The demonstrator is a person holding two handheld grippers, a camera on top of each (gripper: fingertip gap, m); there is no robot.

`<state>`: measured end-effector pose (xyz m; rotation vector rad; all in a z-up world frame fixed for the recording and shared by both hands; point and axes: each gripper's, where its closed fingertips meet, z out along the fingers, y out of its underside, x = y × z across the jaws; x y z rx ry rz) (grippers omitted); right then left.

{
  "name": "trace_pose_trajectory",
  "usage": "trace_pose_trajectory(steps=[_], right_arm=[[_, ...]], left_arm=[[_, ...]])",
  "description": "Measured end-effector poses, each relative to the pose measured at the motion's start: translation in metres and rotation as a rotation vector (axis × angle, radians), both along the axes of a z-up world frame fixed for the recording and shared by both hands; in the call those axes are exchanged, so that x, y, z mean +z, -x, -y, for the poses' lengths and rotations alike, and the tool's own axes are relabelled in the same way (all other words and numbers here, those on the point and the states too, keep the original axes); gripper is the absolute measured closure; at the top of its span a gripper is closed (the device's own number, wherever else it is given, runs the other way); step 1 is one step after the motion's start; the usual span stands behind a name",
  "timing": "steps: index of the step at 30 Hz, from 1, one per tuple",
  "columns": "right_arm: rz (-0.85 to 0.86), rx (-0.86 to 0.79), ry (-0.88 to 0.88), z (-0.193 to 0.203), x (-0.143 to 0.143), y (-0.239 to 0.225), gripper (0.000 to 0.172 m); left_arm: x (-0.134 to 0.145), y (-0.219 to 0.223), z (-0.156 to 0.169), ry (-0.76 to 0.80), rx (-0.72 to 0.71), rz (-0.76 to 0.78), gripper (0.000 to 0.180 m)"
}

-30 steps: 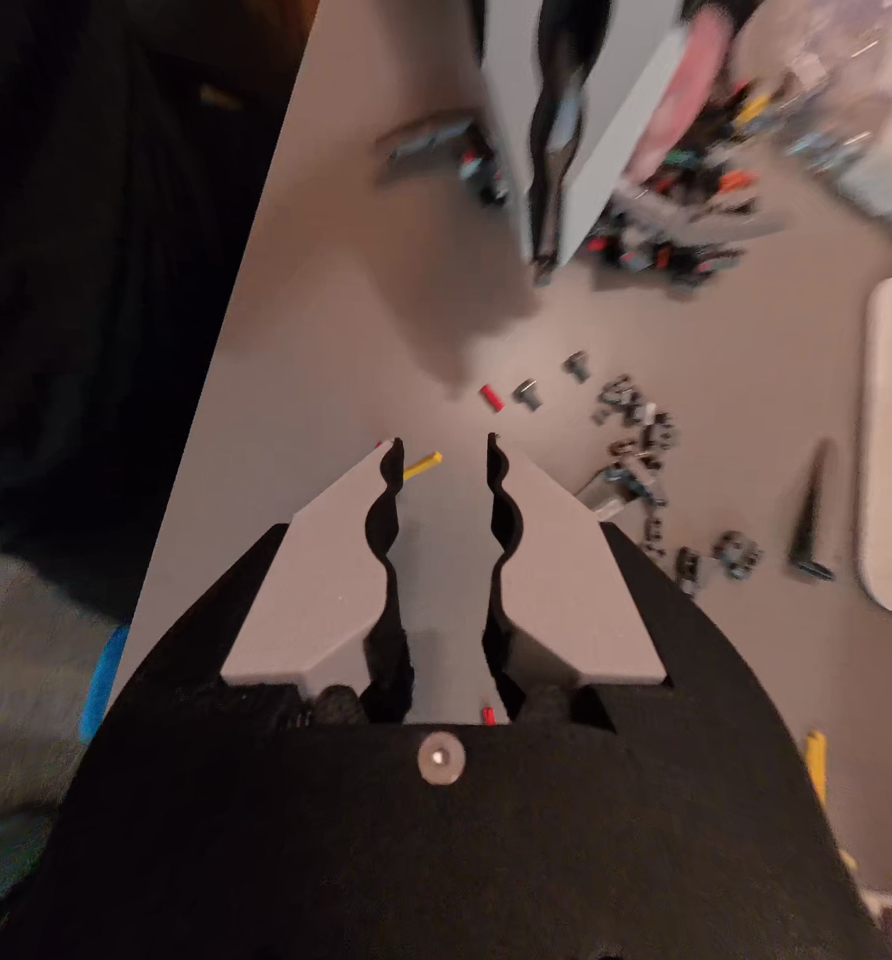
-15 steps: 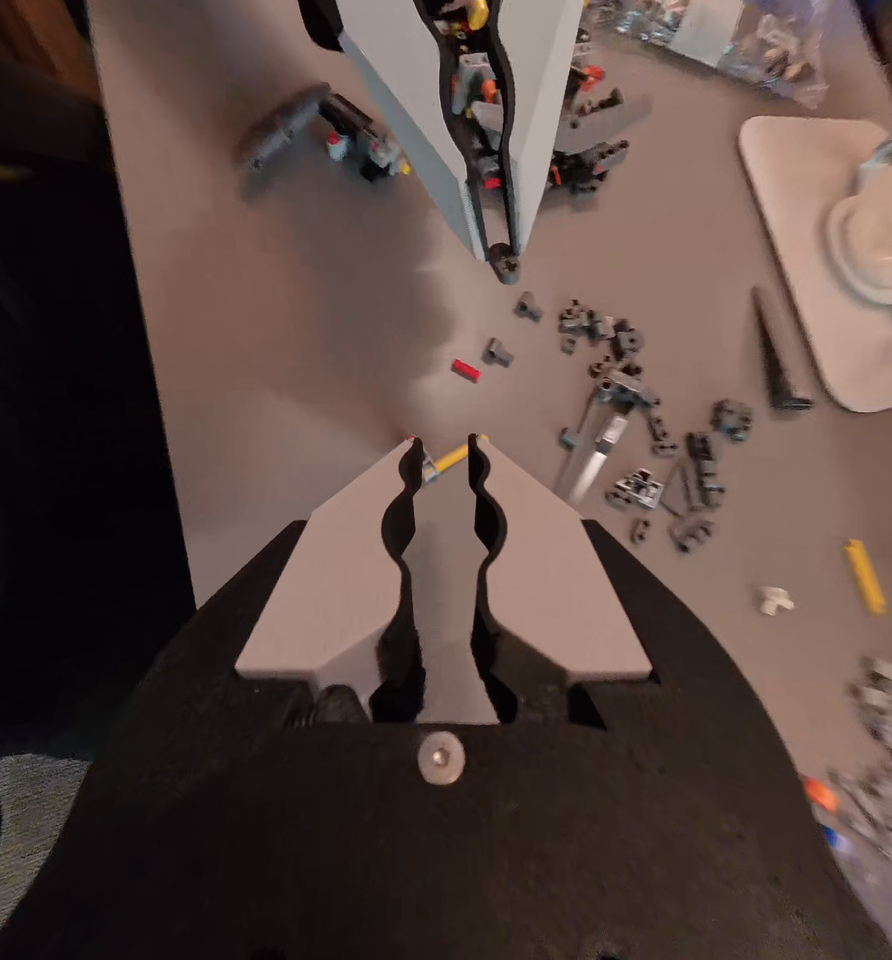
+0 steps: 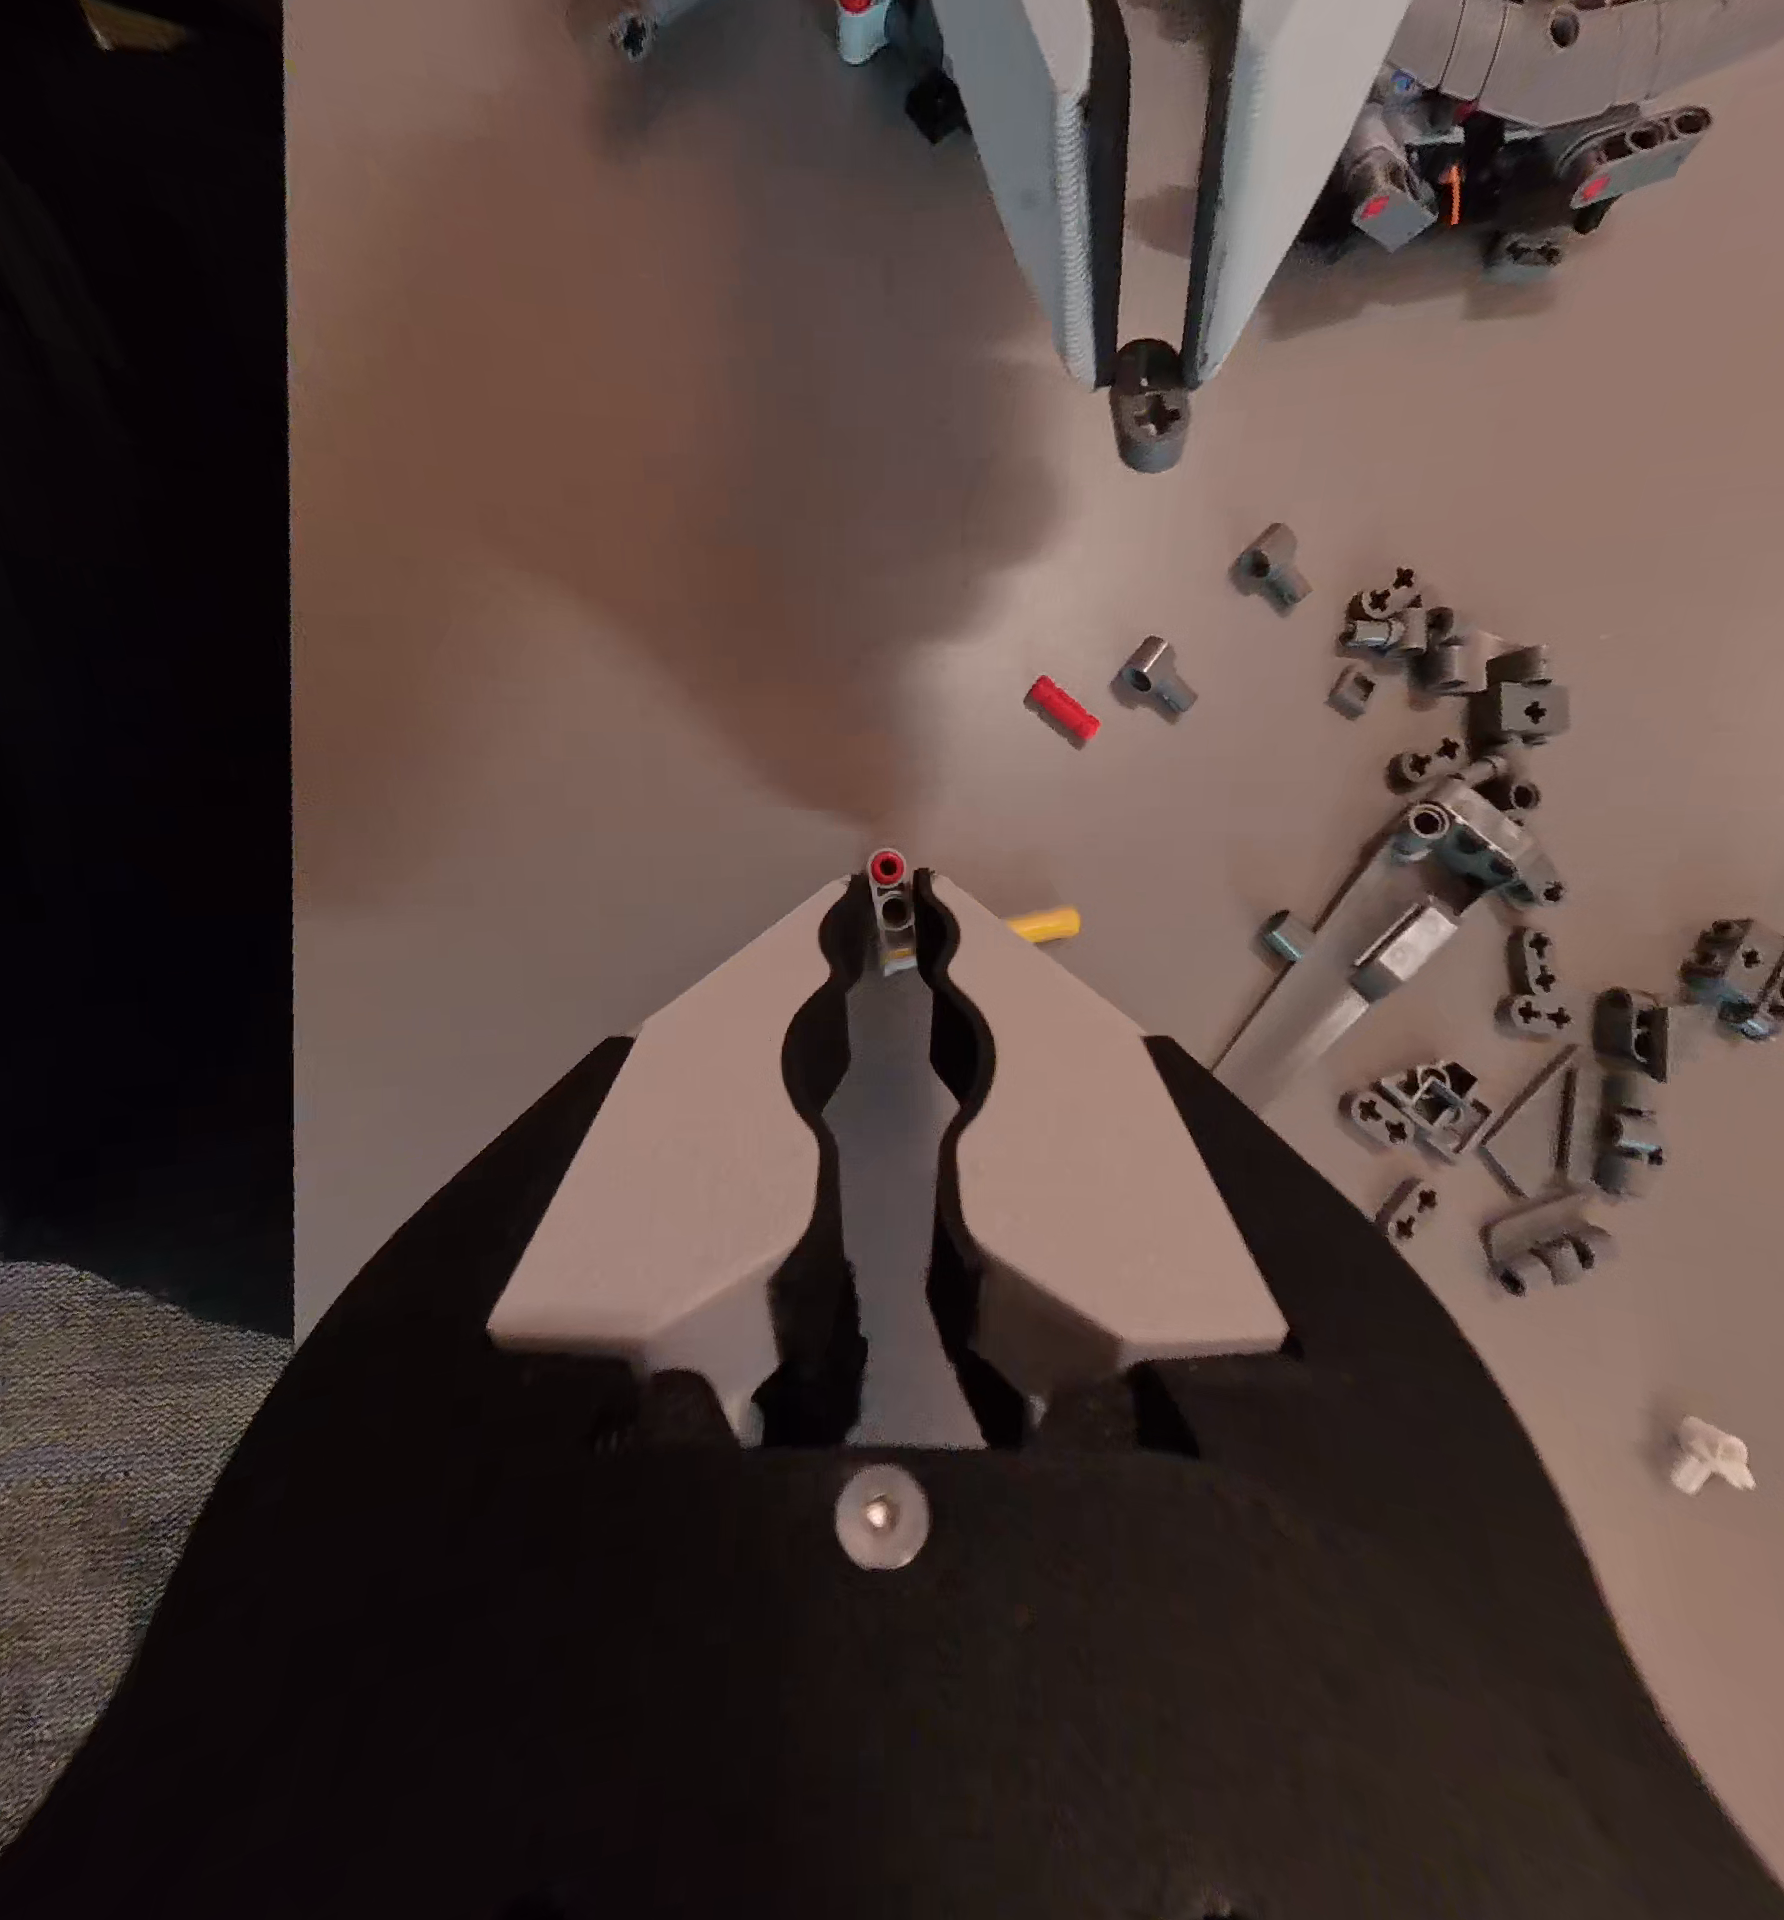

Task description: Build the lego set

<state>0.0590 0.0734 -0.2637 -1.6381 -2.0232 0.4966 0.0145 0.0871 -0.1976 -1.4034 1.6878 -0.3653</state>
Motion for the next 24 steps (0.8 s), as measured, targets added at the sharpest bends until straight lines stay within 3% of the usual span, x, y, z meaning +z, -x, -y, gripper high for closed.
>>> trace_pose_trajectory(steps=[8,12,16,19,24], right_arm=[[-0.093,0.091,-0.112,0.005,0.014,0.015,0.167],[-0.1,0.085,-0.19,0.006,0.015,0.012,0.167],[-0.143,0.082,-0.183,0.009,0.018,0.008,0.167],[-0.177,0.104,-0.198,0.013,0.021,0.009,0.167],[-0.19,0.132,-0.356,0.009,0.027,0.013,0.167]], left_arm=[[-0.011,0.009,-0.008,0.039,0.029,-0.036,0.175],[-0.038,0.012,0.004,0.134,-0.009,-0.173,0.175],[-0.061,0.008,0.005,0.071,-0.019,-0.29,0.174],[-0.062,0.005,0.0,0.031,0.0,-0.304,0.173],[-0.05,0.002,-0.005,0.014,0.02,-0.271,0.148]])
